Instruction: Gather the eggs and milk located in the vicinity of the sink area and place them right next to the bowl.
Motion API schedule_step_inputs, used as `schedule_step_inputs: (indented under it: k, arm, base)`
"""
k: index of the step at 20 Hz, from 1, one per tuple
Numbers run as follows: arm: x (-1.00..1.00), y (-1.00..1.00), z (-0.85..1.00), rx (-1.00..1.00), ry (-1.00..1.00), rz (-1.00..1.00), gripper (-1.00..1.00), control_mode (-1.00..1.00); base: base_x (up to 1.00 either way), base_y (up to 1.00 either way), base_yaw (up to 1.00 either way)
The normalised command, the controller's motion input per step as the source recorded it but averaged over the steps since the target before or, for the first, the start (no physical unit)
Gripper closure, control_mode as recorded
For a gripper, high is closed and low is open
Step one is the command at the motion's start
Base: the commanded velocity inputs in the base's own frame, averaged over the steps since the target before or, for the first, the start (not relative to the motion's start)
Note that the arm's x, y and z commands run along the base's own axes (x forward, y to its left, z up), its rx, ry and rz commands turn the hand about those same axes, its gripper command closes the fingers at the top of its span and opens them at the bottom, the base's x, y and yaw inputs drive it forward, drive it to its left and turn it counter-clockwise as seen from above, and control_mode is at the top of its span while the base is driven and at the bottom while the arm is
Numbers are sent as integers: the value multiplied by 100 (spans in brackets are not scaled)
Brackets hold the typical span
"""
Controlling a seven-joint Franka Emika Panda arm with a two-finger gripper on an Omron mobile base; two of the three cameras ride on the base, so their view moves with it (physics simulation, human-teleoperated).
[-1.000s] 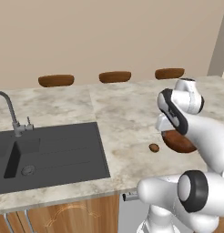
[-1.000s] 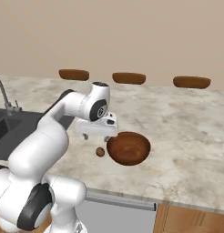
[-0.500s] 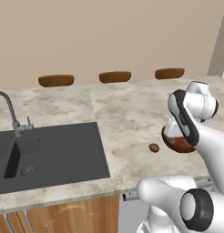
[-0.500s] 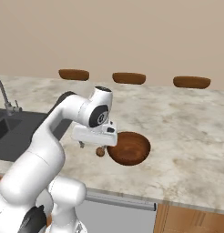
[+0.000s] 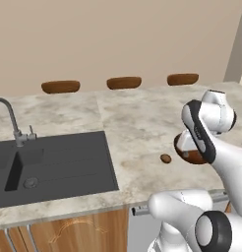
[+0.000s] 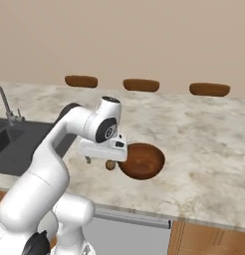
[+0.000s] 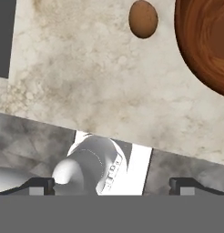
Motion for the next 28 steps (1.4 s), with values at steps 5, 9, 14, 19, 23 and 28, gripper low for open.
schedule_step_inputs:
  k: [5, 9, 14, 19, 23, 28]
  arm:
    - [0, 0, 0, 0, 0, 0, -100, 100]
    - [0, 0, 0, 0, 0, 0, -100, 100]
    - [0, 0, 0, 0, 0, 0, -100, 100]
    - [0, 0, 0, 0, 0, 0, -100, 100]
    - [0, 0, 0, 0, 0, 0, -100, 100]
    - [0, 0, 0, 0, 0, 0, -100, 100]
  base:
    - [-63, 57, 19]
    - [-71, 79, 34]
    - [-6, 94, 31]
    - [17, 100, 2]
    - [4, 100, -1]
    - [11, 100, -9]
